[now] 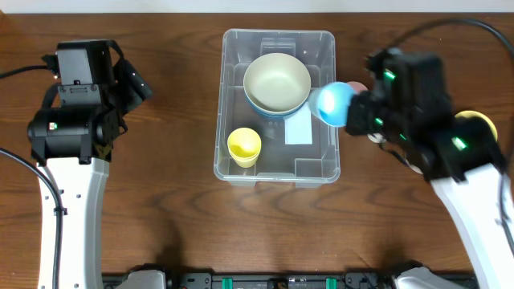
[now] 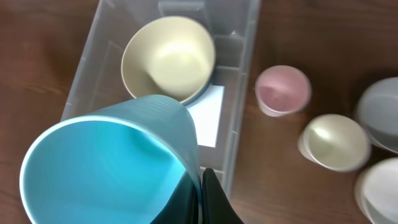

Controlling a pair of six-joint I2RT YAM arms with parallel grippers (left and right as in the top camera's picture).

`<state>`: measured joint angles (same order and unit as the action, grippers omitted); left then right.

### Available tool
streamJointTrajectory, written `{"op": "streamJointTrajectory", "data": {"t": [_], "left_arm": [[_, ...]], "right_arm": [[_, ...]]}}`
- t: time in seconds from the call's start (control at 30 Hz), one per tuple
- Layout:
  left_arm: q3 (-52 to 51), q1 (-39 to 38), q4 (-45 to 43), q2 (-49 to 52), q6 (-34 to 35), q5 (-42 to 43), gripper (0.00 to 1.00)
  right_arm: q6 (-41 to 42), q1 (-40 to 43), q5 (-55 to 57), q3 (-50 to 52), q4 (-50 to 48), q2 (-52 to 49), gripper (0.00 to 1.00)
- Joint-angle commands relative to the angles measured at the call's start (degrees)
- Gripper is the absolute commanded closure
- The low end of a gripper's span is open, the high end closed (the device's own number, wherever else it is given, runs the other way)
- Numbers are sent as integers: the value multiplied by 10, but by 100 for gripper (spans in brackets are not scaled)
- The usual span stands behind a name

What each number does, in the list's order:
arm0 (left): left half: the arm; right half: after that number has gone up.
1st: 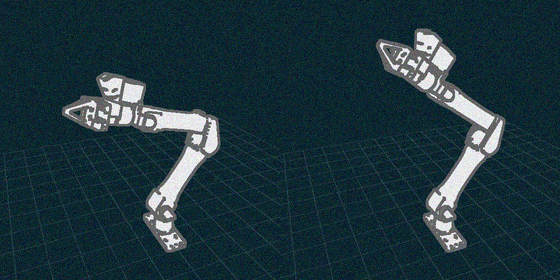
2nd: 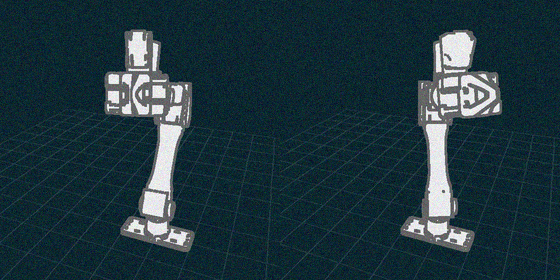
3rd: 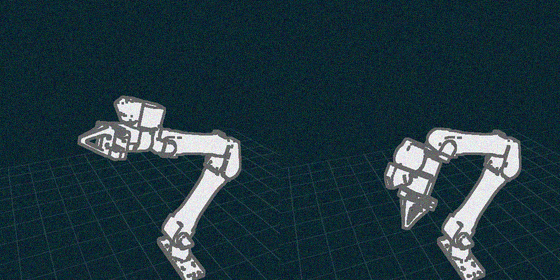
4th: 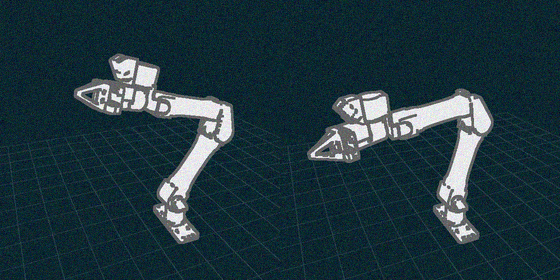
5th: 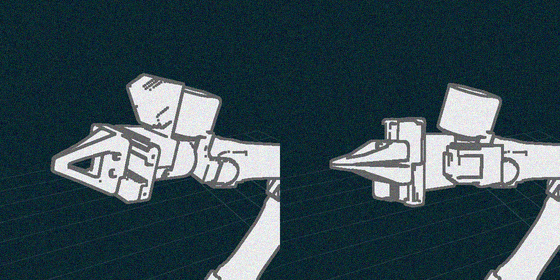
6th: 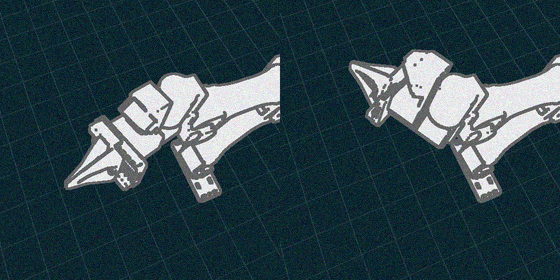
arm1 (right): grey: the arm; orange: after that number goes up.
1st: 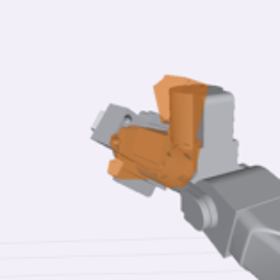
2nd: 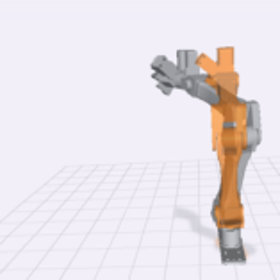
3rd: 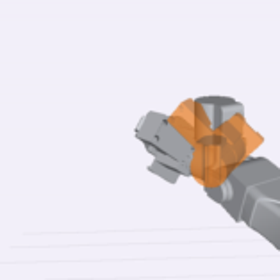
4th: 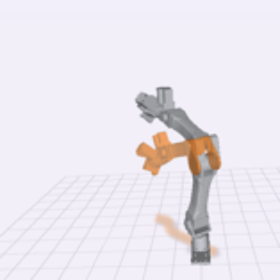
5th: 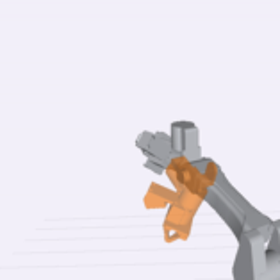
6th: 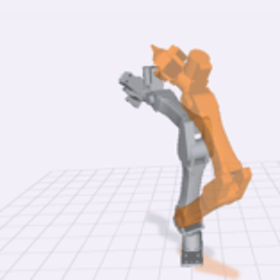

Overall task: Pack container
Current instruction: 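Lift the blue cup and carry it left into the bin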

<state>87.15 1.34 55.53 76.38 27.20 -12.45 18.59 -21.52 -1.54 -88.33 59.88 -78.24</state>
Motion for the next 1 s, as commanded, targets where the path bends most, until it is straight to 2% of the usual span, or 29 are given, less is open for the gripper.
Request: {"op": "streamJointTrajectory", "data": {"t": [0.0,0.23,0.47,0.97], "left_arm": [[7,2,1,3,1,-9,2],[7,2,1,3,1,-9,2],[7,2,1,3,1,-9,2],[7,2,1,3,1,-9,2]], "right_arm": [[-9,-22,2,-44,-1,-65,99],[-9,-51,2,-104,-2,-187,99],[-8,-71,2,-114,-3,-268,99],[-4,-105,2,-114,-18,-353,99]]}}
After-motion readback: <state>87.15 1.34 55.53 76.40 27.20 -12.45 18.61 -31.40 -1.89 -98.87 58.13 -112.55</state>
